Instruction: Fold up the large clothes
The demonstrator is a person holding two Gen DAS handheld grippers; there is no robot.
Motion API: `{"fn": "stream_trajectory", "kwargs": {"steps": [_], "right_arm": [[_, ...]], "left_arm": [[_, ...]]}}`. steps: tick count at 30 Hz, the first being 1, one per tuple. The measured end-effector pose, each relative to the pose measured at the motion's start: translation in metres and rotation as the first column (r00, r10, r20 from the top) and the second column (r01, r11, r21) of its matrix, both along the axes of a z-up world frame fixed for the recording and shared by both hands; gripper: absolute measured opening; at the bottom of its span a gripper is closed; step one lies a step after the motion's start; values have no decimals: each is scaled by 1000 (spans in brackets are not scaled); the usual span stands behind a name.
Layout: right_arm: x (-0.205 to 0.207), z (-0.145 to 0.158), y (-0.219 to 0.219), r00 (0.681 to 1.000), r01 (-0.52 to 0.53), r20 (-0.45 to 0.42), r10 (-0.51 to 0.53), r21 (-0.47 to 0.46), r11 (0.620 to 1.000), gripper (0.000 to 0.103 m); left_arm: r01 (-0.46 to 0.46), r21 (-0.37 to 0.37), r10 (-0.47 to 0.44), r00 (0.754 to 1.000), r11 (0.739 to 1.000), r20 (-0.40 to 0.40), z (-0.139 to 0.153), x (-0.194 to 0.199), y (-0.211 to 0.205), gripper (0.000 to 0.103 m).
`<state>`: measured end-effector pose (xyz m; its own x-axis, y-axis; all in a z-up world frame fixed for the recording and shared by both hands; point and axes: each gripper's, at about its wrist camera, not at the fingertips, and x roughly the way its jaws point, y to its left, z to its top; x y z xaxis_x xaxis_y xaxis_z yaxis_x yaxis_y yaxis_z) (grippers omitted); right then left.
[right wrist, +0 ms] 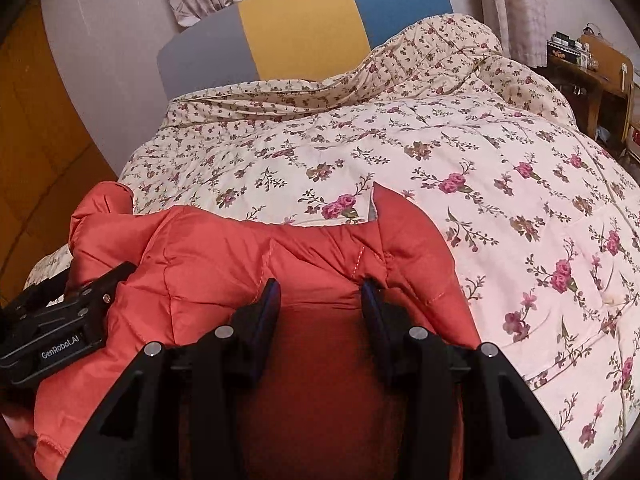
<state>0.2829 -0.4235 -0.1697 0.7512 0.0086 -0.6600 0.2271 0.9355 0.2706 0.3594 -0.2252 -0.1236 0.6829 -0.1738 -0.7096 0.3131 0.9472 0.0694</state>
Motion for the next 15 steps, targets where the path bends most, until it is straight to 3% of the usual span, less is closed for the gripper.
{"fn": "stream_trajectory", "kwargs": {"steps": [6, 10, 13, 15], "right_arm": [[-8, 1, -4, 999, 0, 39, 0, 24, 1000, 42], [-28, 9, -7, 996, -15, 90, 9, 57, 998, 46], [-55, 20, -5, 992, -24, 122, 18, 53, 998, 49], [-81, 26, -4, 988, -9, 155, 2, 48, 999, 62]], "left_arm": [[1, 41, -3, 1000, 999, 29, 24, -34, 0, 100], [85, 20, -86, 993, 996, 75, 46, -82, -7, 100], [129, 69, -136, 985, 989, 106, 38, -115, -12, 100], [119, 71, -129, 980, 990, 152, 31, -127, -11, 100]]}}
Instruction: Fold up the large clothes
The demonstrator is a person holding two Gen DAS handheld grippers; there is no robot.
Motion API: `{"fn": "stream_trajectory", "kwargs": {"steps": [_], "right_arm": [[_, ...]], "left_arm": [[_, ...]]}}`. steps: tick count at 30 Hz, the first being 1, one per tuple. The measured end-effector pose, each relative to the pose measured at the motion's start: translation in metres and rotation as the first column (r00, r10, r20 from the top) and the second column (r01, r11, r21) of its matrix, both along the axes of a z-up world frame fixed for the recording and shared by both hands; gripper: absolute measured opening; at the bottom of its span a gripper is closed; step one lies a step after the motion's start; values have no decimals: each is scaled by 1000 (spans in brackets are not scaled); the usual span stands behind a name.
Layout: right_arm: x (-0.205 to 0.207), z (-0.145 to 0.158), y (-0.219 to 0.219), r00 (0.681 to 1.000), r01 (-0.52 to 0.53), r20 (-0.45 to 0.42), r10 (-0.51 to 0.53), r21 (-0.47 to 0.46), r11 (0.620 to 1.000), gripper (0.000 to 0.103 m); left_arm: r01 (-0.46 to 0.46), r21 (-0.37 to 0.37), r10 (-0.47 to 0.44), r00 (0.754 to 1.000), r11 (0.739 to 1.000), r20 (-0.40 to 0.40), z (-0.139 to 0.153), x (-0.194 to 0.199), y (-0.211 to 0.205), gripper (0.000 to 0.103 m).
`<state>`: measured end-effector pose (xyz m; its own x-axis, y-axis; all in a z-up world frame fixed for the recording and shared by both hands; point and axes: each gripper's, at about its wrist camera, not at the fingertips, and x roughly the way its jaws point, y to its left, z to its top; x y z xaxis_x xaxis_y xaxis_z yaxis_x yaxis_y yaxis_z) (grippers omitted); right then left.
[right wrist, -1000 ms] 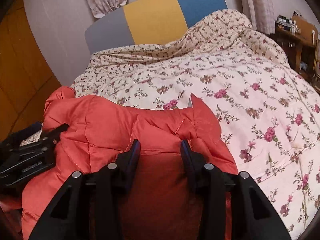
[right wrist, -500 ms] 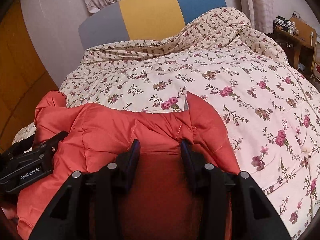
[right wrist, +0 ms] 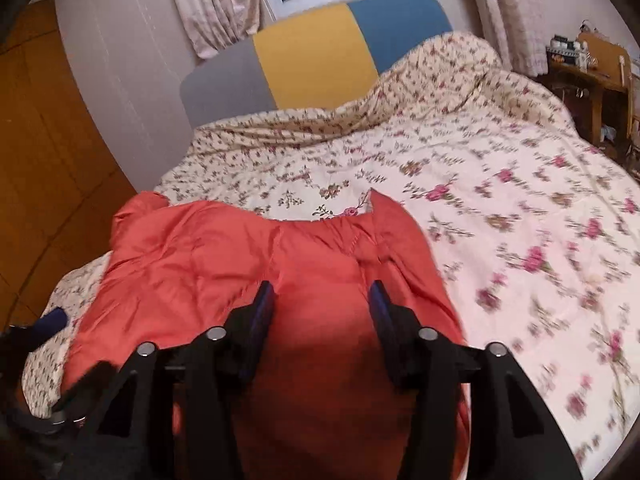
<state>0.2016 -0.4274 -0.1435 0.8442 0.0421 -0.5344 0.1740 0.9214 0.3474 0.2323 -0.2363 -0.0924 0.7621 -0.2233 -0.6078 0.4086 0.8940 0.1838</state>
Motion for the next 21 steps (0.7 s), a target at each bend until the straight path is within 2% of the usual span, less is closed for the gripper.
{"fn": "stream_trajectory", "kwargs": {"steps": [2, 4, 6, 9, 11, 13, 16, 19, 21], "right_arm": [[-17, -1, -2, 1000, 7, 11, -8, 14, 1000, 63], [-32, -10, -7, 1000, 12, -1, -12, 71, 997, 63], [-37, -19, -10, 1000, 26, -13, -25, 101, 995, 63], [-37, -23, 0, 999, 43, -22, -43, 21, 999, 63], [-33, -28, -2, 998, 49, -30, -48, 29, 998, 63], [-29, -32, -6, 998, 55, -41, -52, 55, 997, 64], [-30, -31, -2, 997, 61, -46, -60, 27, 998, 64], [-34, -28, 1, 997, 67, -49, -67, 15, 998, 65], [-42, -23, 1, 996, 75, -58, -73, 42, 996, 66]], "left_arm": [[-26, -54, 26, 1000, 998, -1, -8, -5, 9, 100], [-44, -142, 38, 998, 989, -43, -15, -3, 19, 100], [-31, -166, 22, 998, 986, -57, -21, -2, 19, 100], [-9, -88, 8, 1000, 996, -7, -27, -10, 6, 100], [7, -52, -7, 1000, 999, 6, -33, -9, 0, 100], [20, -38, -20, 1000, 999, 5, -38, -4, -4, 100], [19, -20, -18, 1000, 1000, 10, -40, -2, -4, 100], [7, -27, -6, 1000, 1000, 27, -38, -9, 0, 100], [5, -47, -4, 1000, 999, 17, -32, -15, 4, 100]]}}
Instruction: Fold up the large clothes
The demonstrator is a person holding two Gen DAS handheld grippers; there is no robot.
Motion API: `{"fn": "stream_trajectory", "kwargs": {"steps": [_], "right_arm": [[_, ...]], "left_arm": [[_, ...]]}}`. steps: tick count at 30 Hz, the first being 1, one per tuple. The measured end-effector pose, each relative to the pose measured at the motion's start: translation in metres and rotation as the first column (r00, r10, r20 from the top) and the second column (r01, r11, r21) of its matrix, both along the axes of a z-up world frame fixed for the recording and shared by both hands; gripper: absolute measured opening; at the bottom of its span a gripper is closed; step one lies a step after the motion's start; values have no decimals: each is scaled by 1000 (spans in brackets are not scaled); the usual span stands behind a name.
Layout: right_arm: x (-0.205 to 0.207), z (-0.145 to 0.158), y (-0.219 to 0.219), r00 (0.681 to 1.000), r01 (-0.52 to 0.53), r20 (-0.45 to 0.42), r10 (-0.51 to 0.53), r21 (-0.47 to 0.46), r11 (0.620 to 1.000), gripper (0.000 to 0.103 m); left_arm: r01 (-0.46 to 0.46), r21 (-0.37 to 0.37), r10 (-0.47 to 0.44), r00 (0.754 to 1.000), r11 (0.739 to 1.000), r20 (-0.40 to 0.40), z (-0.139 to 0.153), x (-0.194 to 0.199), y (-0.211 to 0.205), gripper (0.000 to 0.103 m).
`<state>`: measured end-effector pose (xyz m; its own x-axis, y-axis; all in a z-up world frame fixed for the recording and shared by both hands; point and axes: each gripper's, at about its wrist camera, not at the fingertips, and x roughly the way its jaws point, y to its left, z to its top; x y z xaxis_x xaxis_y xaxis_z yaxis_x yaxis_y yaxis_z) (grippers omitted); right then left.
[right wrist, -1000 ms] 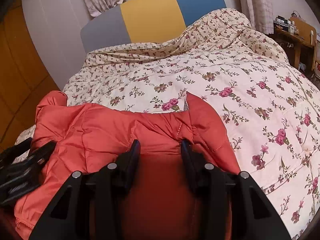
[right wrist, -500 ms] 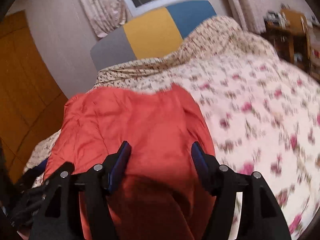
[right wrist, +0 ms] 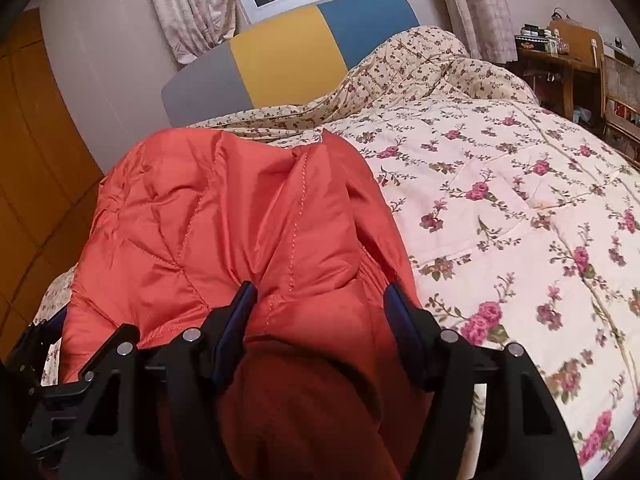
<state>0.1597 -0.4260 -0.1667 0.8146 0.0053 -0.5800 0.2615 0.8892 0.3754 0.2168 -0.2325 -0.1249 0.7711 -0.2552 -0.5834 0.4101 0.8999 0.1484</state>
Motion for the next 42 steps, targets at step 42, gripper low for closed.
{"fn": "stream_trajectory", "kwargs": {"steps": [42], "right_arm": [[8, -6, -39, 969, -133, -150, 197, 358, 924, 99]], "left_arm": [[-29, -460, -167, 910, 887, -379, 9, 30, 103, 100]]}}
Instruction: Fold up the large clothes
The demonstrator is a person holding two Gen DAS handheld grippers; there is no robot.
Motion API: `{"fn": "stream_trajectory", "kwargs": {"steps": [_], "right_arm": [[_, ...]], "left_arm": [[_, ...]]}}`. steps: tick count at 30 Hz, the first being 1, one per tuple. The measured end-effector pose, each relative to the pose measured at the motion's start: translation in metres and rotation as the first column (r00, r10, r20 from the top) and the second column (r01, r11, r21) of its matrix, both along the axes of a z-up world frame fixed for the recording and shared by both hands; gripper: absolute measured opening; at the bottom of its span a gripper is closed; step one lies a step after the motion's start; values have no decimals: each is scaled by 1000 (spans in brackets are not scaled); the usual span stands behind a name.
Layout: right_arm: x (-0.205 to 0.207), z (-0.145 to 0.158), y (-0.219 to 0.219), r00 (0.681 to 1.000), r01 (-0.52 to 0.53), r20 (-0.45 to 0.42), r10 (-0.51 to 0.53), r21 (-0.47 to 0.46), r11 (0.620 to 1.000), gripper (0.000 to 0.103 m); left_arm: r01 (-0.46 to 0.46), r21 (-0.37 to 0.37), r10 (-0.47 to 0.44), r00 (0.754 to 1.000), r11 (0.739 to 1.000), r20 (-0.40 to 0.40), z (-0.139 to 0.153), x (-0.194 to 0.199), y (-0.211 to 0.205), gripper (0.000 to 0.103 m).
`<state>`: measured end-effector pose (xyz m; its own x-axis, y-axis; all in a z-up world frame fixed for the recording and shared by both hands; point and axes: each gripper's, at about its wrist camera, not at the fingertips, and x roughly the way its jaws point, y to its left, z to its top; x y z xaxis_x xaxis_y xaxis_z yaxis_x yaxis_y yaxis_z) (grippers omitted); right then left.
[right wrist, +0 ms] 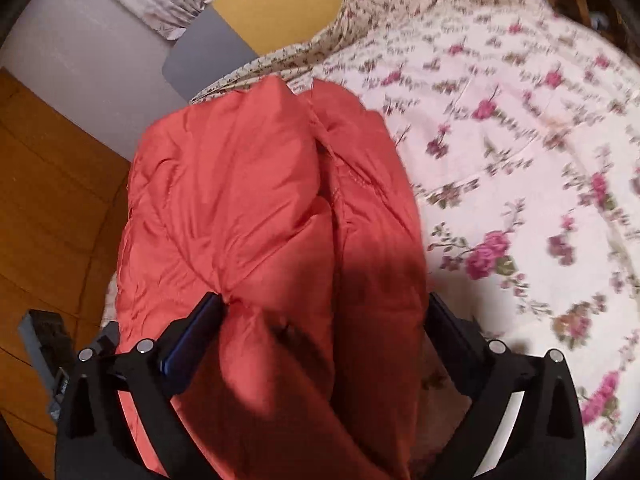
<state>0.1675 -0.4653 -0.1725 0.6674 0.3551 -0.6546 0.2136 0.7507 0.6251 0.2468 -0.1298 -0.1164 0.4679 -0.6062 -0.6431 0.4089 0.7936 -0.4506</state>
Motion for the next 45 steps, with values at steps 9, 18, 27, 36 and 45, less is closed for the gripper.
{"fn": "stream_trajectory", "kwargs": {"steps": [9, 18, 27, 36, 45], "right_arm": [[27, -18, -7, 993, -115, 22, 114, 90, 989, 97], [21, -7, 2, 981, -137, 146, 127, 60, 989, 76], [9, 21, 37, 957, -157, 253, 140, 47, 987, 76], [31, 48, 114, 919, -251, 316, 235, 9, 968, 76], [86, 50, 232, 861, -395, 332, 385, -39, 918, 76]], "left_arm": [[82, -68, -87, 993, 994, -75, -14, 8, -13, 100], [129, 61, -133, 989, 990, 68, 11, -21, -40, 94], [101, 88, -116, 974, 991, 195, 37, -46, -20, 88], [-18, 55, 3, 964, 998, 264, 61, -59, 54, 88], [-209, 48, 185, 934, 977, 305, 73, -70, 158, 88]]}}
